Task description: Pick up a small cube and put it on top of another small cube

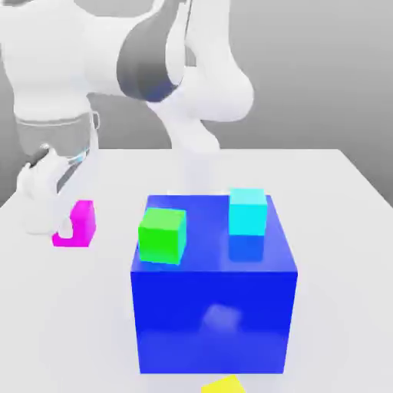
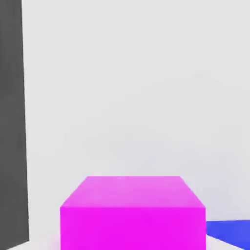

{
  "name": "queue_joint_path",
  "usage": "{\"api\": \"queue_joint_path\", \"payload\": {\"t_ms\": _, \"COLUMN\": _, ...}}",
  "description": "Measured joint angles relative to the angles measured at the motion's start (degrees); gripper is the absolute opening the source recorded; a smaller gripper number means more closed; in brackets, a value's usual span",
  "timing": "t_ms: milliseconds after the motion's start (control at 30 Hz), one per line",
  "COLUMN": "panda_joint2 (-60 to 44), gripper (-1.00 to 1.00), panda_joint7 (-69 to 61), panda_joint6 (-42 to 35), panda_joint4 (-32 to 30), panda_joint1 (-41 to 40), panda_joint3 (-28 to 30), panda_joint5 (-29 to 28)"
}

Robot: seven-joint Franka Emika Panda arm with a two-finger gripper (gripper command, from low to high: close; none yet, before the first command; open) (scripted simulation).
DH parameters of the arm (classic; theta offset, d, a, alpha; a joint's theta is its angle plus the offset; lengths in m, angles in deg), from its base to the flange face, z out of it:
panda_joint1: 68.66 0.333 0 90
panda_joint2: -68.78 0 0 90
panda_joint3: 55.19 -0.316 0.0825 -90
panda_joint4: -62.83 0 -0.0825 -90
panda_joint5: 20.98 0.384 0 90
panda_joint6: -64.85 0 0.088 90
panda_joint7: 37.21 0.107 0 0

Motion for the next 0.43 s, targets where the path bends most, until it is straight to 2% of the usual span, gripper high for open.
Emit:
{"api": "queue_joint_path", "payload": {"t_ms": 133, "panda_joint2": 6.12, "gripper": -1.0, "panda_joint7": 1.82, "panda_joint6": -7.95, "panda_joint4": 1.84, "panda_joint1": 4.2, "panda_joint3": -3.83, "panda_joint5": 2.35}}
{"api": "queue_joint_path", "payload": {"t_ms": 233, "panda_joint2": 4.72, "gripper": -1.0, "panda_joint7": 2.21, "panda_joint6": -3.35, "panda_joint4": -1.37, "panda_joint1": 4.84, "panda_joint3": -4.83, "panda_joint5": 2.75}}
{"api": "queue_joint_path", "payload": {"t_ms": 267, "panda_joint2": 3.89, "gripper": 1.0, "panda_joint7": 2.28, "panda_joint6": -1.2, "panda_joint4": -2.69, "panda_joint1": 4.87, "panda_joint3": -5.06, "panda_joint5": 2.78}}
{"api": "queue_joint_path", "payload": {"t_ms": 433, "panda_joint2": 3.89, "gripper": 1.0, "panda_joint7": 2.27, "panda_joint6": -1.19, "panda_joint4": -2.69, "panda_joint1": 4.87, "panda_joint3": -5.06, "panda_joint5": 2.79}}
